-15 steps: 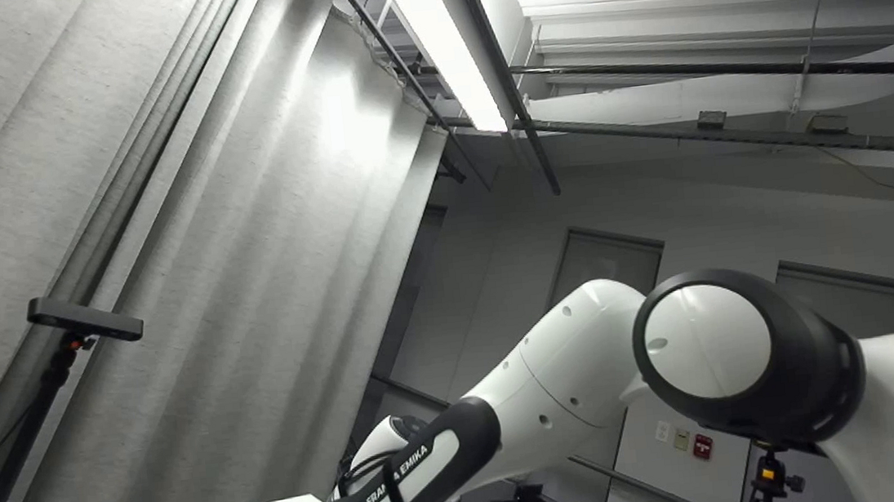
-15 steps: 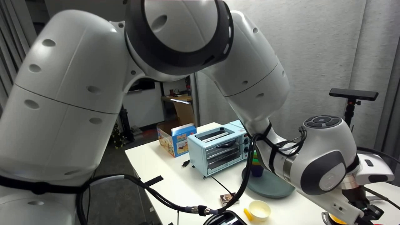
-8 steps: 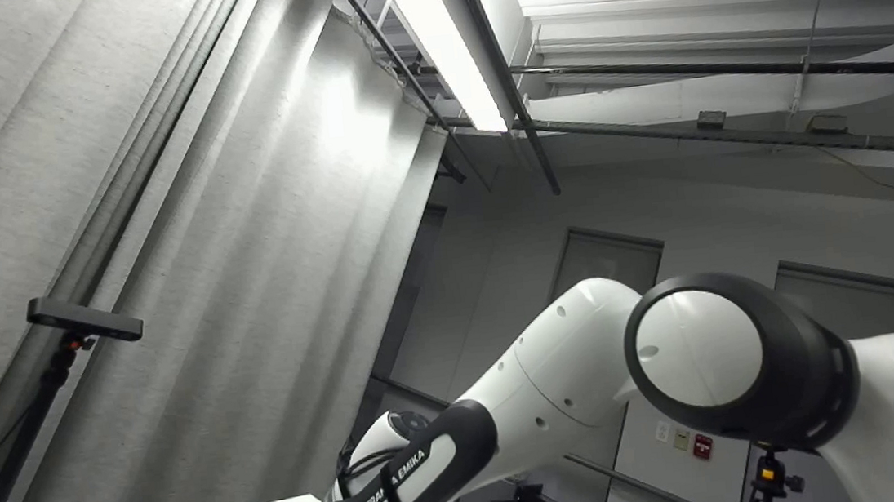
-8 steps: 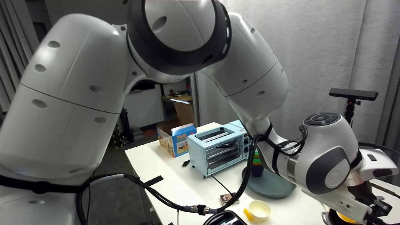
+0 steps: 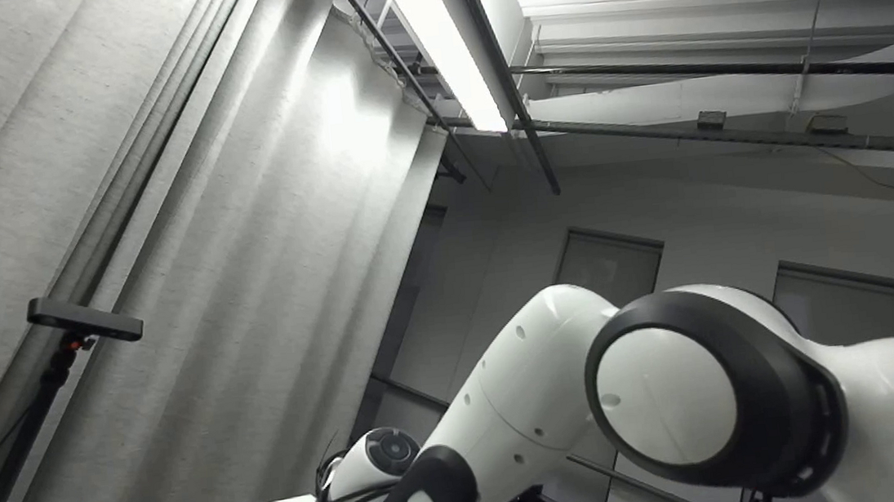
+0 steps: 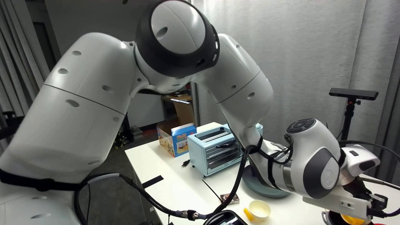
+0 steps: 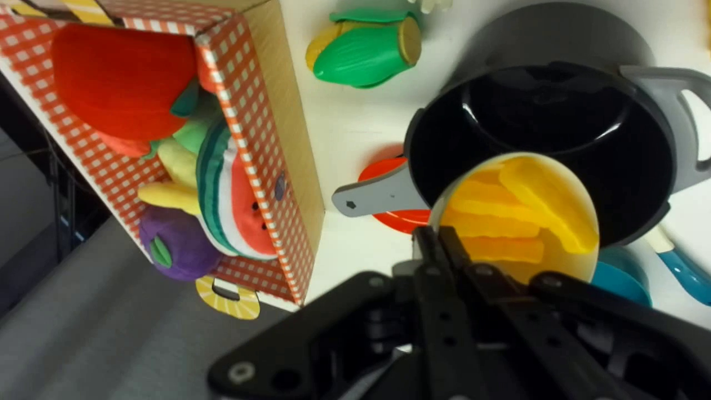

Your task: Pour the things in the bowl into the pot

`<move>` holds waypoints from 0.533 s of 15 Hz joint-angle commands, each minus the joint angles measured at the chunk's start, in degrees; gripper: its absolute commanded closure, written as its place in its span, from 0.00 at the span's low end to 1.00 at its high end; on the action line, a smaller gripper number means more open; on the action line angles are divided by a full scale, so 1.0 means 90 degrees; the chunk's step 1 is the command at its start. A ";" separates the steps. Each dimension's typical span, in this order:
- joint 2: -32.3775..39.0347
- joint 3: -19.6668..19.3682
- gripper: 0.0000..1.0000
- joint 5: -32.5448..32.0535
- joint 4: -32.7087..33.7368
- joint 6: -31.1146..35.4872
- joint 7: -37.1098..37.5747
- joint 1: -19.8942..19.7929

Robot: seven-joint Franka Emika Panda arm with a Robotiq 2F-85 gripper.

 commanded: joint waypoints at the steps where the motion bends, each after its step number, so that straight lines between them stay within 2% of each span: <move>1: 0.0466 -0.1213 0.99 -0.0132 -0.0268 0.0794 0.0019 0.1245; 4: 0.0817 -0.1747 0.99 0.0271 -0.0418 0.1196 -0.0282 0.1898; 8: 0.1198 -0.2258 0.99 0.0724 -0.0588 0.1349 -0.0497 0.2521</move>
